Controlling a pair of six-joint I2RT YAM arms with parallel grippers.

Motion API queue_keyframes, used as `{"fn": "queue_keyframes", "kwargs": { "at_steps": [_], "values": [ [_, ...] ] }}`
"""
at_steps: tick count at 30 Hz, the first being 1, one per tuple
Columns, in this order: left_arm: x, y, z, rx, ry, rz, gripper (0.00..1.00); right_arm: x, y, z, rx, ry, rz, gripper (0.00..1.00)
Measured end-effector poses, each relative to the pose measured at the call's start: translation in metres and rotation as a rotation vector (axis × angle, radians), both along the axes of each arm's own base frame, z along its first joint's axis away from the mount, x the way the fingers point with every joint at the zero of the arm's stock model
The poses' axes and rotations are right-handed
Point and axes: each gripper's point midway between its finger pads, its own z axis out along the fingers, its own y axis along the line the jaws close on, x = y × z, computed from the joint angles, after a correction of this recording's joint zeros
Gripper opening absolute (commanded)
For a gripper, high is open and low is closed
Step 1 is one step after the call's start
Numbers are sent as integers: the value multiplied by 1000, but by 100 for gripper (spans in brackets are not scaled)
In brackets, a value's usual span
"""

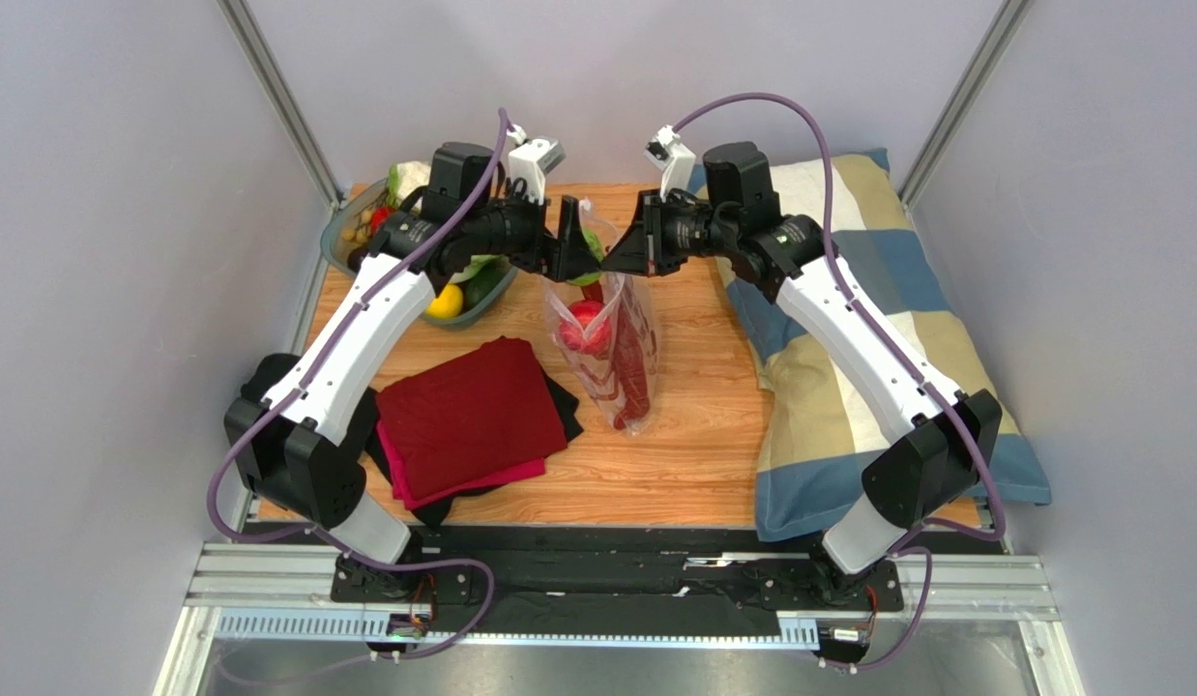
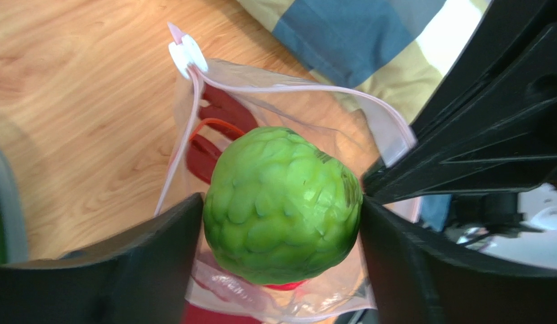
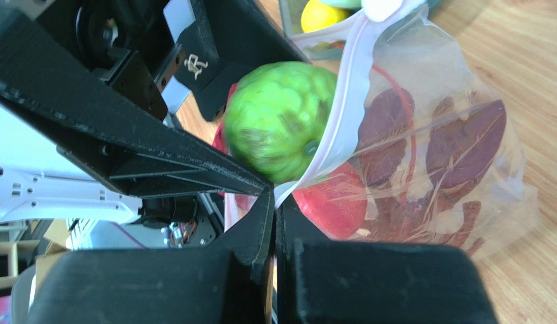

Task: Place the food in the zip-top bag and seal the zipper
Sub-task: Place the fake vegetable in the zipper food storage bag, then adjust the zipper food storage bag at the center of the board.

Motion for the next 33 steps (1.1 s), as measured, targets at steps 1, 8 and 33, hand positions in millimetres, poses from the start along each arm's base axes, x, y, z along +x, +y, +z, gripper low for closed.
{"fn": "queue_keyframes", "kwargs": {
  "at_steps": [1,8,33],
  "values": [
    [0,1,-1,11,-1,0,99,-1,0,0,2,2,5,0],
    [-9,12,-1,76,-2,-17,99,-6,3,3,21,2,44,0],
    [34,24,-30,64,183,112,71,-13,2,-1,66,-19,30,0]
  ]
}}
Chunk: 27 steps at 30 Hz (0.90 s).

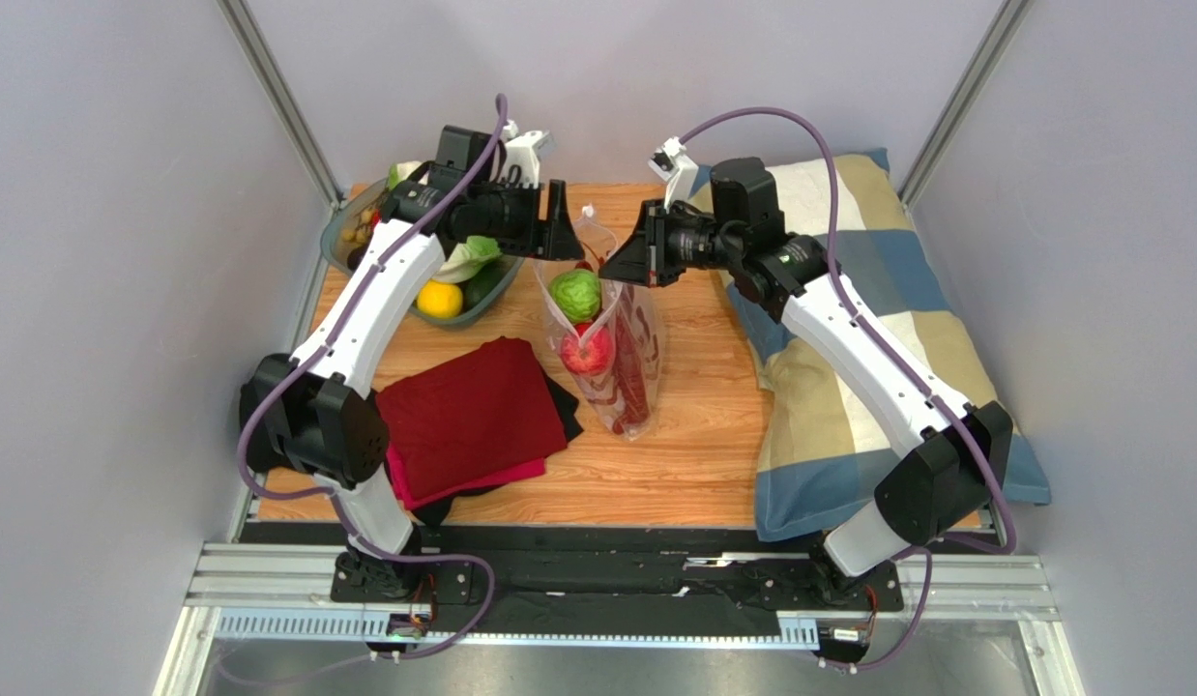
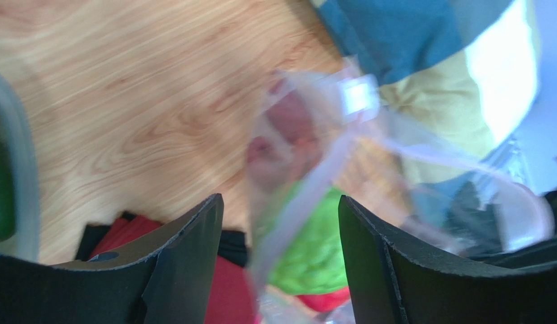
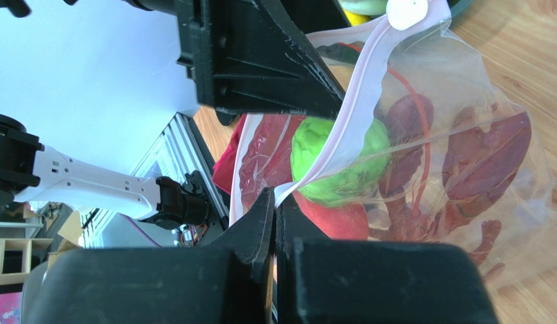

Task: Place the food in the zip-top bag and seal the zipper
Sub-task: Adjust the zipper food storage bag at the center of the board.

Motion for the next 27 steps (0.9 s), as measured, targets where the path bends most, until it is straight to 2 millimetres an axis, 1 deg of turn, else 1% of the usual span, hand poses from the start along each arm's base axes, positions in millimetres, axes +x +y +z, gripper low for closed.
{"fn": "queue_keyframes", "kwargs": {
  "at_steps": [3,5,8,11,16,21,23,24,26,27],
  "values": [
    [-5,-21,13,-50,1,-44,73,-1,2,-5,9,15,-5,0],
    [-9,-32,22,-95,11,-60,76,-2,3,-10,7,26,-9,0],
    [-14,-42,30,-153,39,-70,80,-2,2,-15,4,38,-20,0],
    [-15,-48,33,-210,79,-65,82,-4,0,-15,2,30,-33,0],
    [-18,-55,31,-278,164,-45,85,-8,-4,-17,-3,17,-56,0],
    [-20,-62,29,-303,209,-51,87,-13,3,-19,-18,4,-56,0],
    [-21,-65,25,-303,225,-56,85,-18,9,-20,-27,-7,-46,0],
    [-21,-67,23,-301,231,-60,80,-19,10,-20,-33,-13,-48,0],
    [-23,-70,17,-290,247,-64,74,-18,11,-22,-45,-25,-59,0],
    [-23,-71,14,-284,255,-63,67,-18,12,-22,-50,-31,-66,0]
  ]
}}
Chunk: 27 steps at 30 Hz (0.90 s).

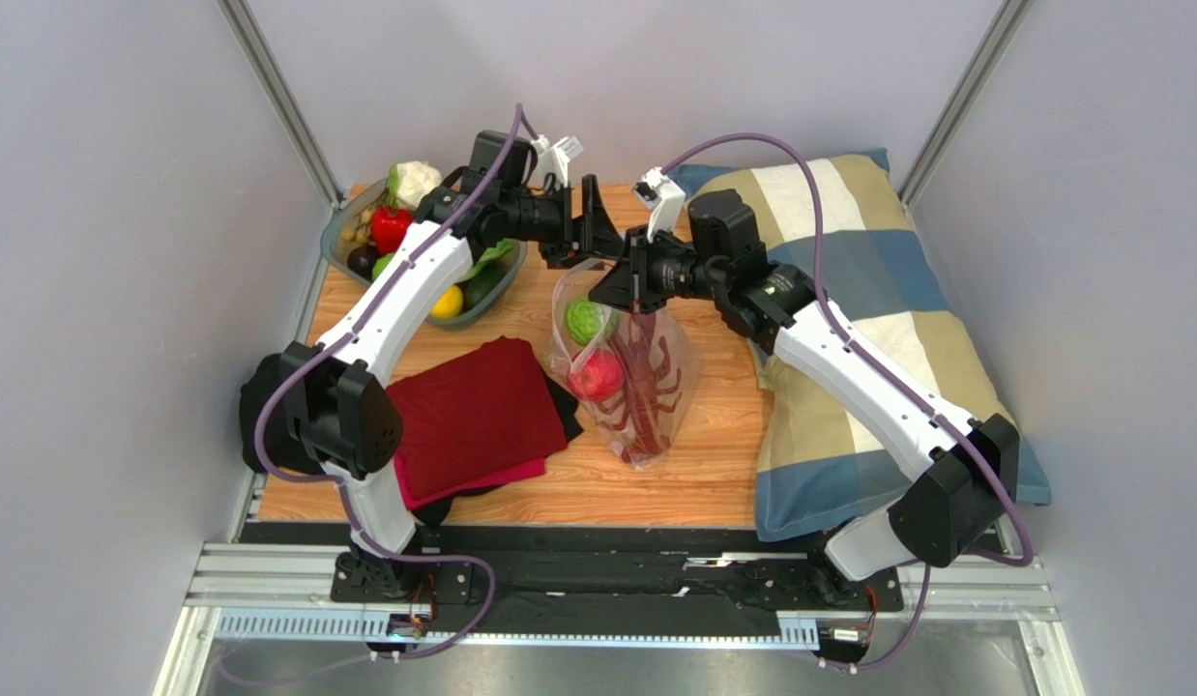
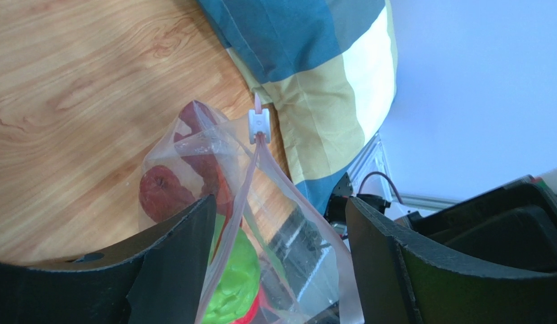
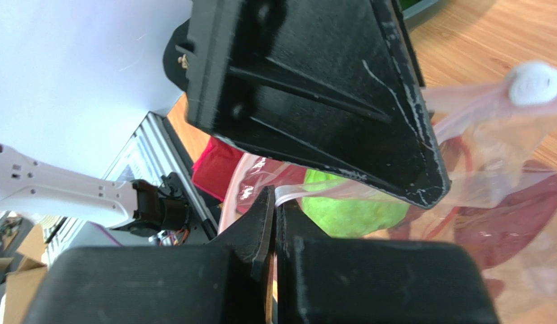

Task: Place the food in the zip-top bag and seal the zipper
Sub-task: Adjust the zipper food storage bag at the center of the board.

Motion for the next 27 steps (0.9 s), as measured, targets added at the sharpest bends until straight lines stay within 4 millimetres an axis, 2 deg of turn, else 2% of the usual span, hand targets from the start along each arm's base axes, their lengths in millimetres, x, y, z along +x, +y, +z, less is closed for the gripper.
{"fn": "queue_keyframes", "kwargs": {
  "at_steps": [5,6,8,9,12,15,18,19,21,22,25,27],
  "values": [
    [-2,-2,-9,28,10,-13,48,4,-1,-3,-25,-18,-29,0],
    [-2,-3,-11,34,7,-20,38,4,-1,-4,-30,-22,-34,0],
    [-2,-4,-12,43,2,-33,27,5,-1,-5,-36,-27,-39,0],
    [-3,-5,-13,46,-2,-41,16,5,-1,-5,-38,-29,-41,0],
    [-7,-7,-13,57,-19,-73,0,6,-2,-7,-49,-32,-47,0],
    [-12,-8,-13,56,-44,-117,0,6,-3,-8,-59,-36,-45,7],
    [-17,-8,-13,50,-65,-165,0,5,-4,-9,-64,-43,-40,32],
    [-20,-8,-13,46,-70,-182,0,4,-4,-8,-67,-50,-34,51],
    [-24,-8,-12,38,-90,-223,0,1,-5,-6,-73,-65,-17,71],
    [-26,-8,-11,35,-98,-236,0,-2,-6,-5,-77,-70,-5,86],
    [-32,-8,-5,16,-142,-298,0,-12,-17,1,-88,-103,45,99],
    [-39,-9,-1,-4,-158,-341,0,-13,-31,10,-80,-119,56,99]
  ]
}}
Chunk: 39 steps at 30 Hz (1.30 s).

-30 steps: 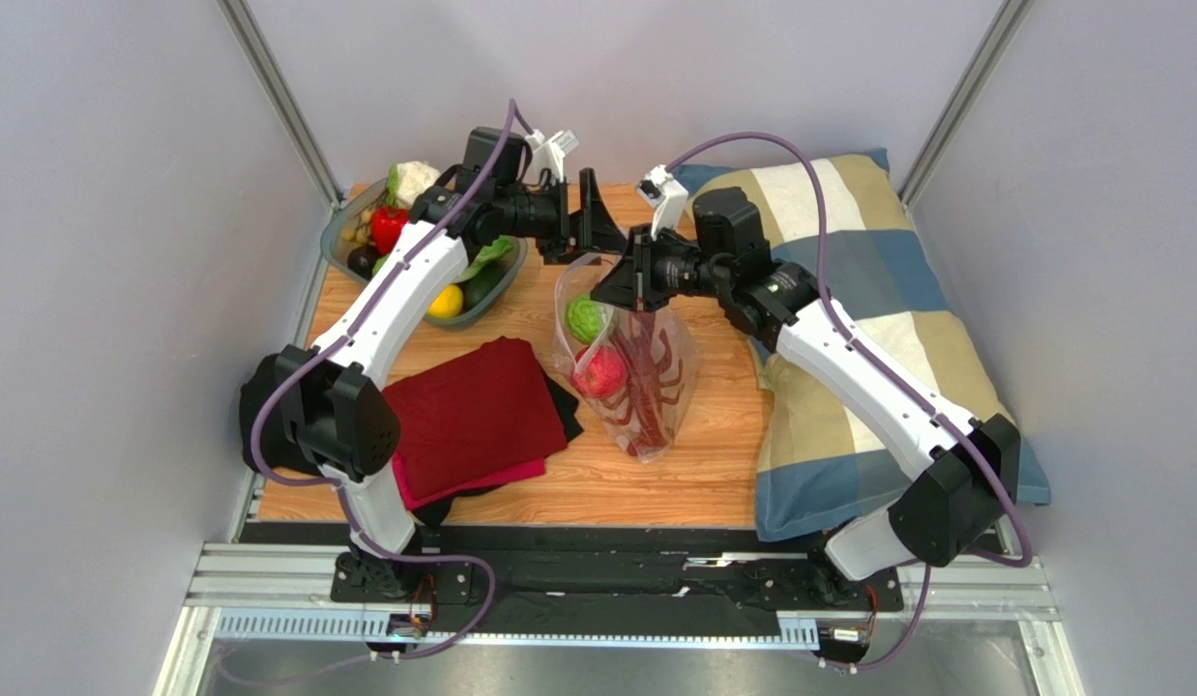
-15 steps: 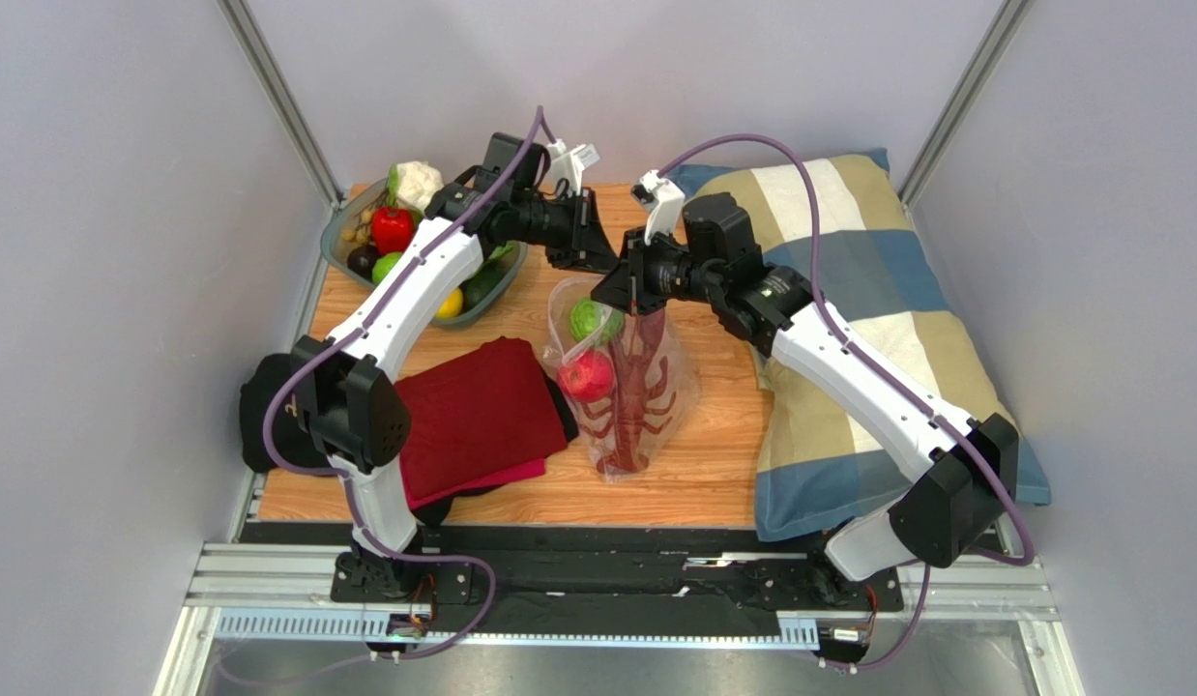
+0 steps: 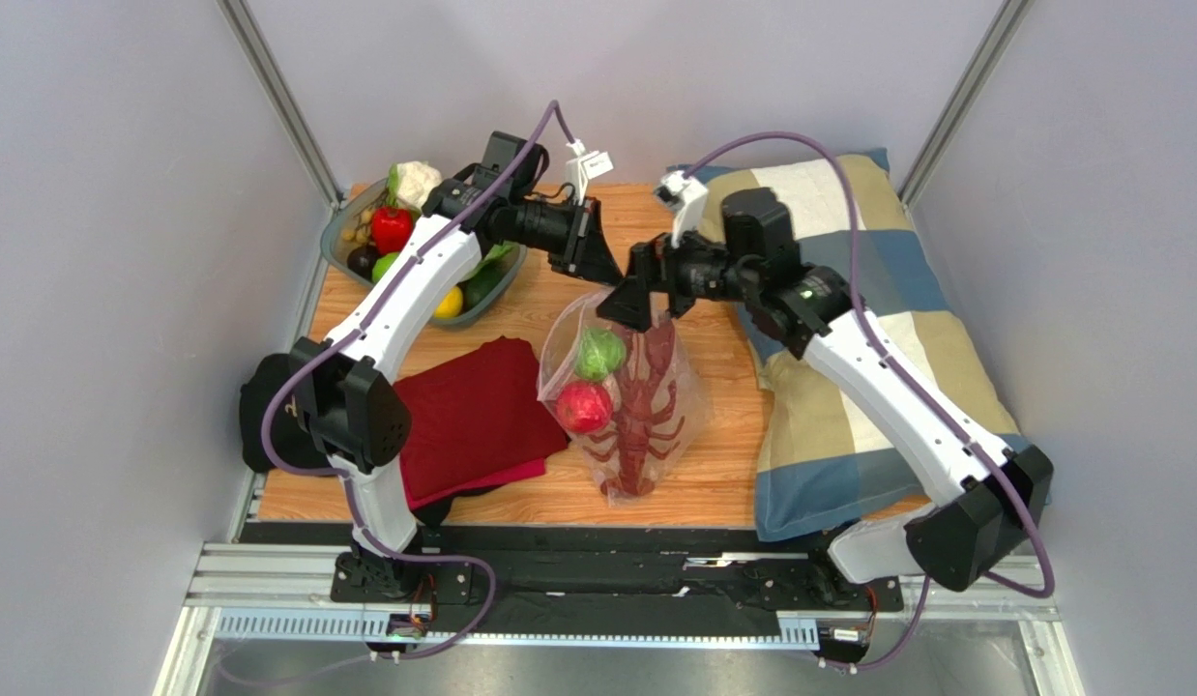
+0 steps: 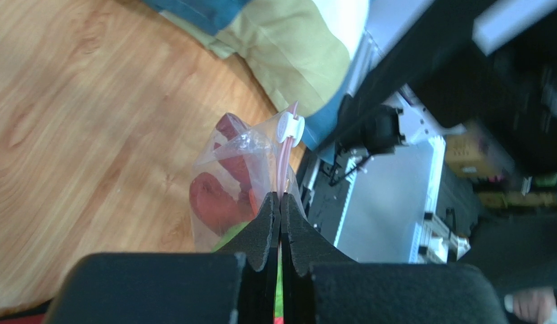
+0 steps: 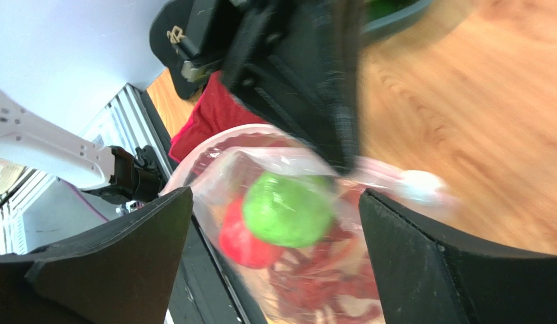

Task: Place the food in the zip-top bag and seal the zipper
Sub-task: Adjust the zipper food storage bag at the center of the board.

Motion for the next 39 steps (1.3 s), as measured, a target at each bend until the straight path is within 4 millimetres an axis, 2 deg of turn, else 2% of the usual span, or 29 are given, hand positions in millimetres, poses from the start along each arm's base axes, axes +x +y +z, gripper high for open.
{"fn": "queue_keyframes", "kwargs": {
  "at_steps": [3,5,7,9,13,16,20,24,30,35,38,39],
  "values": [
    [-11,-1,5,-33,-12,-73,0,6,-33,19,31,-41,-17,94],
    [-18,0,7,-50,-15,-113,0,8,-56,27,39,-78,-25,87],
    [-25,1,11,-70,-23,-152,0,4,-72,27,28,-108,-17,82],
    [-30,1,16,-89,-36,-186,0,-8,-80,22,4,-147,30,79],
    [-42,0,27,-123,-66,-248,0,-40,-82,7,-19,-215,165,72],
    [-54,-5,32,-140,-85,-301,0,-54,-82,3,-18,-263,221,68],
    [-70,-11,31,-149,-86,-360,0,-55,-80,3,-10,-308,257,65],
    [-81,-15,29,-149,-81,-393,0,-56,-76,7,11,-330,293,55],
    [-85,-17,32,-154,-96,-410,0,-61,-70,8,33,-332,337,45],
    [-90,-18,34,-159,-107,-423,0,-63,-64,12,47,-362,359,42],
    [-93,-17,40,-167,-121,-428,0,-62,-63,13,52,-372,363,32],
    [-94,-17,42,-173,-130,-431,0,-62,-62,13,54,-374,366,25]
  ]
}}
